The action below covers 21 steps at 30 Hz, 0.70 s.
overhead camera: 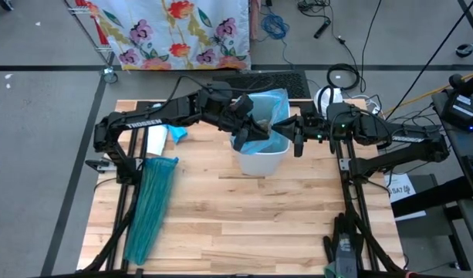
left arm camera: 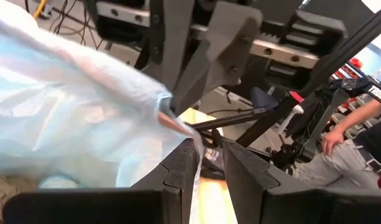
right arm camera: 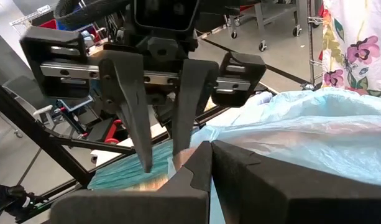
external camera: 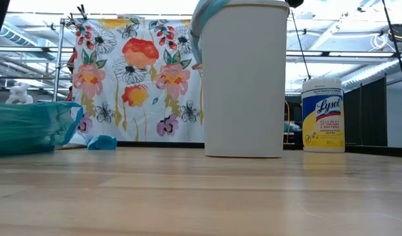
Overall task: Place trash/remove bag and relplace
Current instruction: Remove the light blue trash bag from the white trash bin
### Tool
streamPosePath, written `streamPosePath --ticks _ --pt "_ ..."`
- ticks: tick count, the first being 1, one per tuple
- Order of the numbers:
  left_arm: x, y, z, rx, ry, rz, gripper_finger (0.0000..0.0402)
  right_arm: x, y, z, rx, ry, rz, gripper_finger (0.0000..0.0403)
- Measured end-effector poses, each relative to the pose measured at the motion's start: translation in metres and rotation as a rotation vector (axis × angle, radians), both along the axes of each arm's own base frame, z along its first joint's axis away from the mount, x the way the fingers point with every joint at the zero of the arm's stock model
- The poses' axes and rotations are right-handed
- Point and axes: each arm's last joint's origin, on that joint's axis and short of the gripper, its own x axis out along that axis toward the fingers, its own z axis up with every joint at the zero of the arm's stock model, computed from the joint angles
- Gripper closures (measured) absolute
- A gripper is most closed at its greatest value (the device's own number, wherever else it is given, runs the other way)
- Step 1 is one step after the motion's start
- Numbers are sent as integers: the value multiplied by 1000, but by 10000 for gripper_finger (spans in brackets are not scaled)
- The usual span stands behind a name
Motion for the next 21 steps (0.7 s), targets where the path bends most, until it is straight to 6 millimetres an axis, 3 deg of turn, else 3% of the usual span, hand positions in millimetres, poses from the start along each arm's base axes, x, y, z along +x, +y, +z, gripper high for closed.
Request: streamPosePath --ticks 15,18,21 --pt "-2 3 0 36 17 122 319 0 5 0 14 -4 20 403" --pt "-2 -1 -2 55 36 119 335 0 5 0 16 -4 20 403" --pt "-1 -4 -2 81 38 122 377 0 5 0 16 -4 20 403"
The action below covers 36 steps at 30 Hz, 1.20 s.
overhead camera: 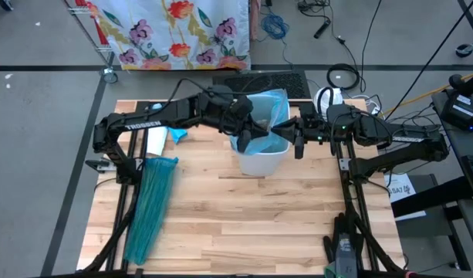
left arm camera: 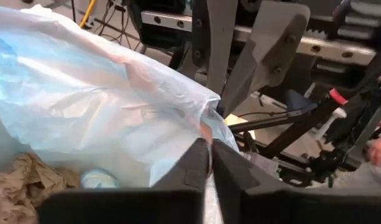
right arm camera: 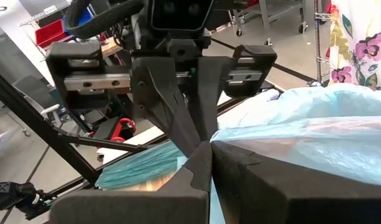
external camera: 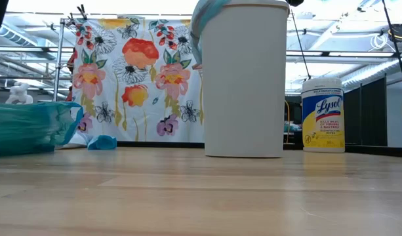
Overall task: Place trash/remove bag and relplace
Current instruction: Remove the light blue trash bag from the white trash bin
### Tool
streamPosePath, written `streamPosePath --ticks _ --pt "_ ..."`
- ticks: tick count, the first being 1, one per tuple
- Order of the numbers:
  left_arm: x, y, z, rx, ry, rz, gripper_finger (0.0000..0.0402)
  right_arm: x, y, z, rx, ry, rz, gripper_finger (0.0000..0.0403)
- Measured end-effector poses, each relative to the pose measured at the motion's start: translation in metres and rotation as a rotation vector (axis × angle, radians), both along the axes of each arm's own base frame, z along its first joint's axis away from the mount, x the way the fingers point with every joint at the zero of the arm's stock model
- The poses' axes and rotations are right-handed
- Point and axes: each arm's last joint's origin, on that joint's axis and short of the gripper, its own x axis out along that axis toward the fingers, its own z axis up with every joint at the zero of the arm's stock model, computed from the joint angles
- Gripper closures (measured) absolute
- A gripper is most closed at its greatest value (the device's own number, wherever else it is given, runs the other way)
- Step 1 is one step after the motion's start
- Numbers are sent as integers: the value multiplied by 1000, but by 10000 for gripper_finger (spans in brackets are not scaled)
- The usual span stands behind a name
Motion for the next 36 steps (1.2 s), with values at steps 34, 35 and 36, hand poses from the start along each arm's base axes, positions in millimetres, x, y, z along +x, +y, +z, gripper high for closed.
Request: streamPosePath --ticks 34,35,36 --pt "-51 23 60 258 57 99 401 13 7 -1 0 -44 -152 403" --pt "-53 26 61 263 57 108 401 15 6 0 -2 -62 -158 403" --pt "-54 28 61 275 58 110 401 18 5 2 -7 -88 -164 403"
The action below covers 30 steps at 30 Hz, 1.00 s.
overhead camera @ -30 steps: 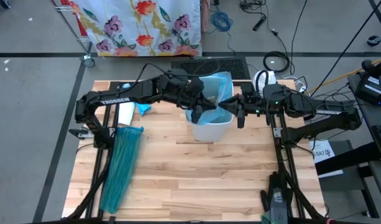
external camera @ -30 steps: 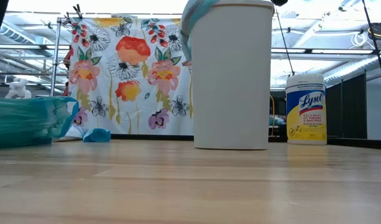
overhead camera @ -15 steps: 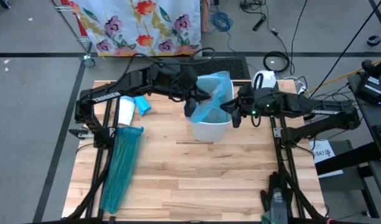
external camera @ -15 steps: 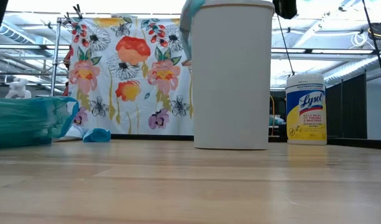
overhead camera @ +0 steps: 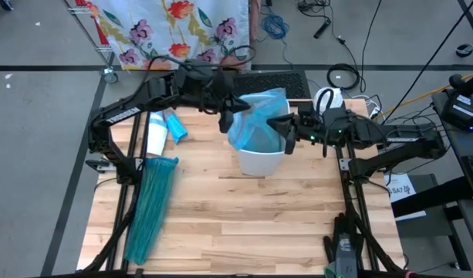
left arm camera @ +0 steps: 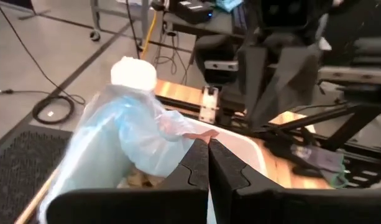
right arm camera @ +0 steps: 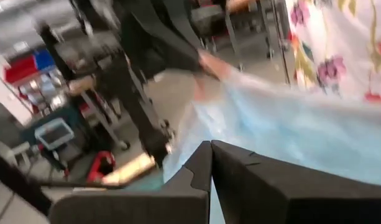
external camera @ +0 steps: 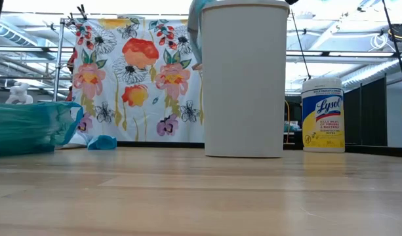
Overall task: Place trash/remove bag and relplace
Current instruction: Remove the light blue trash bag from the white trash bin
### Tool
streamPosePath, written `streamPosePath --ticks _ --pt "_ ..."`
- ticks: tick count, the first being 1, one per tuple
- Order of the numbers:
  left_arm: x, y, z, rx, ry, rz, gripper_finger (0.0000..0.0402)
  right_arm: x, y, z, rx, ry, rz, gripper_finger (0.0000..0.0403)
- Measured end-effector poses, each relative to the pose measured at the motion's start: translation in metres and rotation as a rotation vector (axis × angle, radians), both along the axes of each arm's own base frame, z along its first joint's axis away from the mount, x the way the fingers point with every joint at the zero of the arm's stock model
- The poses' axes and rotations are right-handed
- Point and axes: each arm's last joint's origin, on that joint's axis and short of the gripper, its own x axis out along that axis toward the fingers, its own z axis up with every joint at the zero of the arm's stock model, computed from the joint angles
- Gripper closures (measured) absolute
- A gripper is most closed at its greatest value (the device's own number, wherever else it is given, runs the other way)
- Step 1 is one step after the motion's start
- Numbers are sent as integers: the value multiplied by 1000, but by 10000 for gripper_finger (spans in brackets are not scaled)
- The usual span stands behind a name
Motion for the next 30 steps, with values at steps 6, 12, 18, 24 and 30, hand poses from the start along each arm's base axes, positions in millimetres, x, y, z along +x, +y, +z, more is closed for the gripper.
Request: streamPosePath --ticks 6,12,18,24,30 --pt "-4 11 -3 26 29 -28 401 27 -8 -4 -24 -67 -28 403" --pt "-7 20 -3 9 20 -105 401 60 -19 -5 -43 -41 -64 403" --pt "-28 21 9 56 -8 -146 401 85 -28 -11 -11 192 -230 403" --pt "-66 24 30 124 -59 -98 402 93 -26 -26 93 349 -265 403" --pt "-100 25 46 152 -97 -36 401 88 -15 -31 140 399 -254 403"
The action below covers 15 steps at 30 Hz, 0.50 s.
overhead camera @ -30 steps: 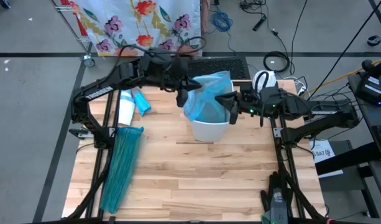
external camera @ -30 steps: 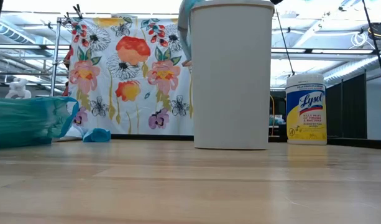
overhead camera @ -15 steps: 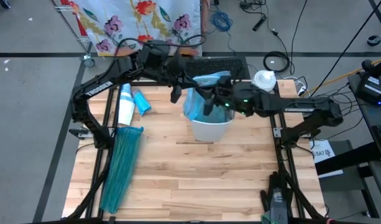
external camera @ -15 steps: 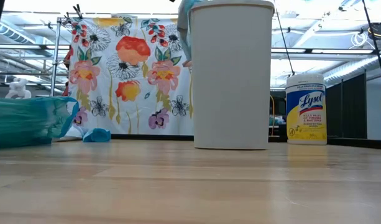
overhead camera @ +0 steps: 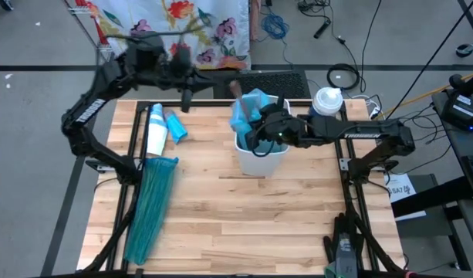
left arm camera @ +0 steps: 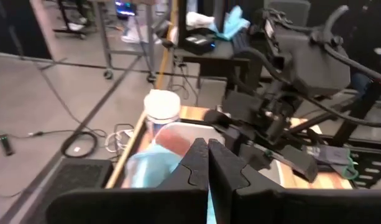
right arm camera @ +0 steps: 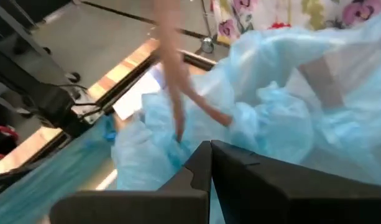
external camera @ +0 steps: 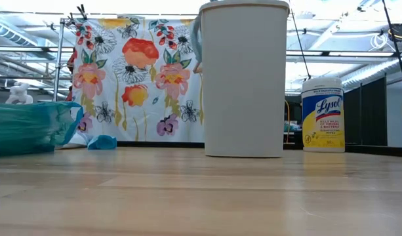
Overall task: Place trash/remove bag and relplace
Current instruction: Remove the light blue trash bag from the white trash bin
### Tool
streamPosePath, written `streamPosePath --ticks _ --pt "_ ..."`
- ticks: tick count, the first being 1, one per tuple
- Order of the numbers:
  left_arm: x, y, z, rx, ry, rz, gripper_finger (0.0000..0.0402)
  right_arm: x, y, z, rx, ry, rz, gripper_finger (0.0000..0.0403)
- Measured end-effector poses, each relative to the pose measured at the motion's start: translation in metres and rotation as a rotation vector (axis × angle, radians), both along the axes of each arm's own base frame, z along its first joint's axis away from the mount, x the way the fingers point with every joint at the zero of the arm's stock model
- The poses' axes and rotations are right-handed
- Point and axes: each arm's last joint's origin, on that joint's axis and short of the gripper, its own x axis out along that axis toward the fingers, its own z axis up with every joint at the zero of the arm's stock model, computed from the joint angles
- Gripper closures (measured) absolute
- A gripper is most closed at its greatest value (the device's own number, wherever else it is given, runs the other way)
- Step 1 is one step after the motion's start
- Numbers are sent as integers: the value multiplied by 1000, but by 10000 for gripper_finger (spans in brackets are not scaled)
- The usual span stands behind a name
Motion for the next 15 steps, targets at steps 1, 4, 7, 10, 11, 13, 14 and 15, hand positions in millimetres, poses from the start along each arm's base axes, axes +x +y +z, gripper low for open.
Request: streamPosePath --ticks 1,4,7,10,11,13,14,15 --pt "-5 0 1 1 -1 9 401 0 2 1 0 -8 6 403" --pt "-14 2 1 -8 23 33 401 -3 6 8 -5 -48 22 403" --pt "-16 4 -5 -27 81 41 401 -8 8 15 -11 -78 31 403" --pt "-15 5 -14 -51 138 40 401 -14 9 22 -21 -95 34 403" --pt "-15 5 -18 -56 158 37 401 -17 9 25 -27 -103 37 403" --pt "-10 8 -30 -77 206 33 401 -22 11 30 -30 -119 44 403" --pt "-7 9 -38 -93 234 32 401 -25 12 32 -32 -124 49 403" --pt "-4 11 -48 -117 260 34 401 -27 14 34 -37 -128 57 403"
